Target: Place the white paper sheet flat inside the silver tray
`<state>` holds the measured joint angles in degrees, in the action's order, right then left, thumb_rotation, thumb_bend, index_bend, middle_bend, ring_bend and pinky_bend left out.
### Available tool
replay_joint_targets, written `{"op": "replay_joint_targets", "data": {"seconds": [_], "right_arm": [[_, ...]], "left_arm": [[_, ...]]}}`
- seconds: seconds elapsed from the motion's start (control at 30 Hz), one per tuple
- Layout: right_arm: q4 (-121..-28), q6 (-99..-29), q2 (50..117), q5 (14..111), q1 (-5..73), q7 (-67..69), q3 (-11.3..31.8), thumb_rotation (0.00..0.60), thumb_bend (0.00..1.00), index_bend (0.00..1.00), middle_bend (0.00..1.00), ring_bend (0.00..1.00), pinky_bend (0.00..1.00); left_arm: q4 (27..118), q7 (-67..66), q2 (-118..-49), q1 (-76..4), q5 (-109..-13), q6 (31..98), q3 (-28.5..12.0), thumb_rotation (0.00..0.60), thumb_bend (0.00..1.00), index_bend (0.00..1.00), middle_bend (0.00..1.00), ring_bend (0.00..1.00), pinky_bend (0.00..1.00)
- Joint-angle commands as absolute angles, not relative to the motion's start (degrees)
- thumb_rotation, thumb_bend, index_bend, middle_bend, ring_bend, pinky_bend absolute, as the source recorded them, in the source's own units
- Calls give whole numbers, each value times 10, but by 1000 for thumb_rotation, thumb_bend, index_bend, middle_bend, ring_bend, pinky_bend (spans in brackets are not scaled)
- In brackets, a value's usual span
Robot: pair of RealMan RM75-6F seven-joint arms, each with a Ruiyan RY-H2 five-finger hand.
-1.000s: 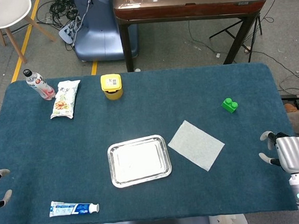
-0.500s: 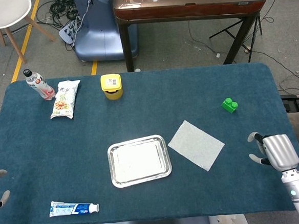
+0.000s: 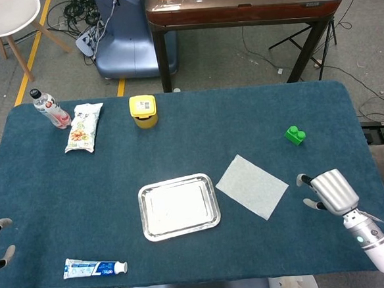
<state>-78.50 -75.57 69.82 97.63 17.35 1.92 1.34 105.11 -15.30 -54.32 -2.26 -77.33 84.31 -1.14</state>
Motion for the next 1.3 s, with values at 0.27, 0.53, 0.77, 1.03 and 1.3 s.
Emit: {"op": "replay_joint_targets", "data": {"seconds": [0.27, 0.53, 0.77, 1.03, 1.3], "right_arm": [[-727, -744, 751, 1012, 198, 45, -16, 600, 0, 498, 1000, 1000, 1000], [-692, -731, 784, 1017, 212, 37, -27, 600, 0, 498, 1000, 1000, 1000], [-658, -732, 813, 1018, 217, 20, -31, 600, 0, 498, 1000, 1000, 1000], [-628, -727, 840, 1017, 224, 13, -37, 600, 0, 498, 1000, 1000, 1000], [-608, -722, 863, 1015, 231, 9, -42, 600, 0, 498, 1000, 1000, 1000]], "left_arm": [[1058, -153, -538, -20, -775, 848, -12, 600, 294, 302, 351, 286, 508], [1061, -154, -535, -17, -775, 851, -12, 600, 294, 302, 351, 286, 508], [1066, -157, -532, -17, -770, 848, -12, 600, 294, 302, 351, 286, 508], [1066, -156, -531, -16, -771, 850, -13, 600, 294, 302, 351, 286, 508], [1067, -155, -530, -15, -772, 851, -13, 600, 294, 302, 351, 286, 508]]}}
